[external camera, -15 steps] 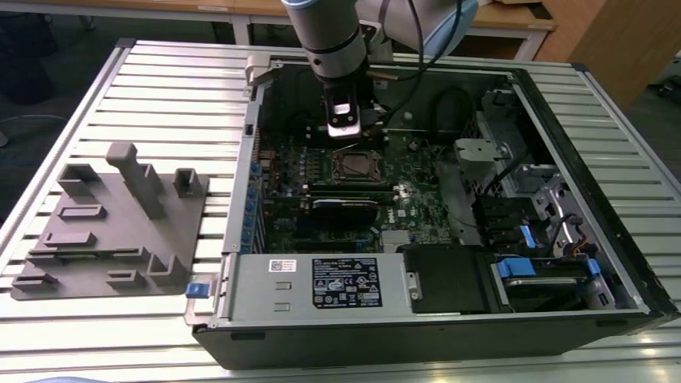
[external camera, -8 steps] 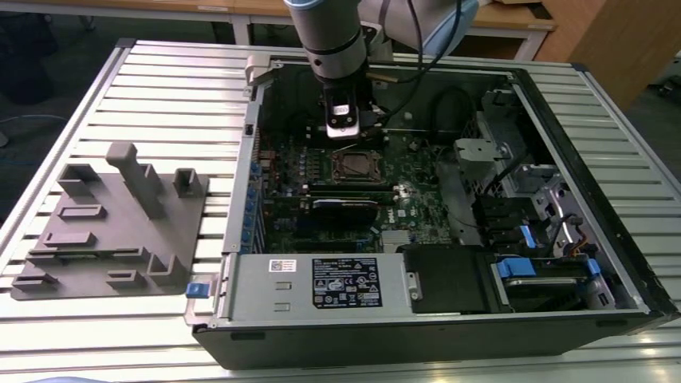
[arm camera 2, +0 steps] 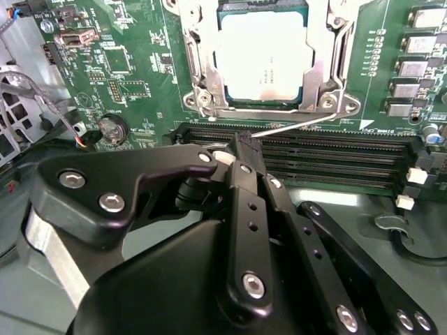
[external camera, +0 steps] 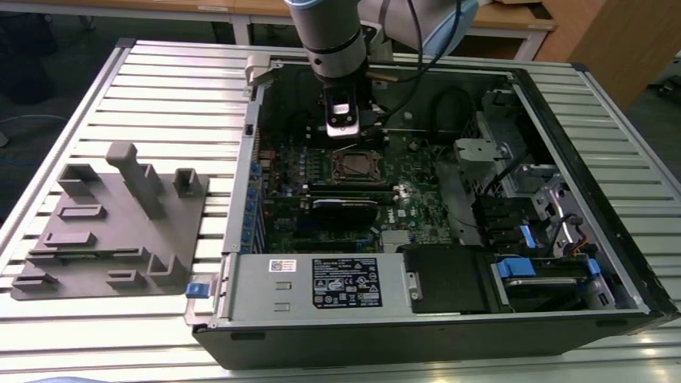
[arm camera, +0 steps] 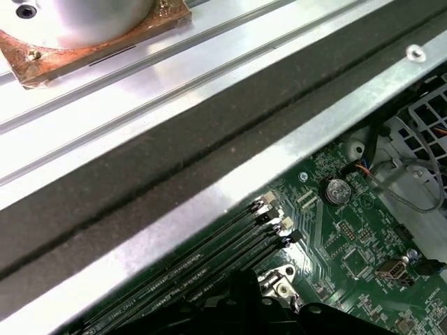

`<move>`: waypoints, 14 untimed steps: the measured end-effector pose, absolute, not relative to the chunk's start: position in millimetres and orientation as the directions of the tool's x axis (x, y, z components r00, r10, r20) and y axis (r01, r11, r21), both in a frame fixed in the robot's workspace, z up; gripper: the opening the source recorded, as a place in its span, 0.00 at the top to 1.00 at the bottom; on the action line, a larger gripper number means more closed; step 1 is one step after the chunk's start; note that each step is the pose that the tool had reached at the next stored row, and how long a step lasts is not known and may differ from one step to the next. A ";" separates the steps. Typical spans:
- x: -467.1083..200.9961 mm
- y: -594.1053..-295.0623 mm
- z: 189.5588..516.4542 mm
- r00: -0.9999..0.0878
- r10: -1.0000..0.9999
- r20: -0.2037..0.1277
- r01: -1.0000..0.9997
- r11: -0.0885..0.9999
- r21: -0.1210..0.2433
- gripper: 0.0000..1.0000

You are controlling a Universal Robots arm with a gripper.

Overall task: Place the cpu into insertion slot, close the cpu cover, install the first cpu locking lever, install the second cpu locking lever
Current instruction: 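Install the first cpu locking lever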

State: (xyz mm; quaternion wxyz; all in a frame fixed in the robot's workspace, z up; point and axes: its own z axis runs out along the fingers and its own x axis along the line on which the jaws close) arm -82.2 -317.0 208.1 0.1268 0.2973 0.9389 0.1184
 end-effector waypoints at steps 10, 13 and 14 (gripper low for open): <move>-82.2 -316.4 204.3 -0.791 0.588 -0.168 0.527 0.795 0.300 0.89; -82.3 -316.4 202.5 -0.791 0.587 -0.171 0.525 0.795 0.302 0.89; -82.4 -316.4 201.9 -0.791 0.587 -0.173 0.524 0.796 0.304 0.89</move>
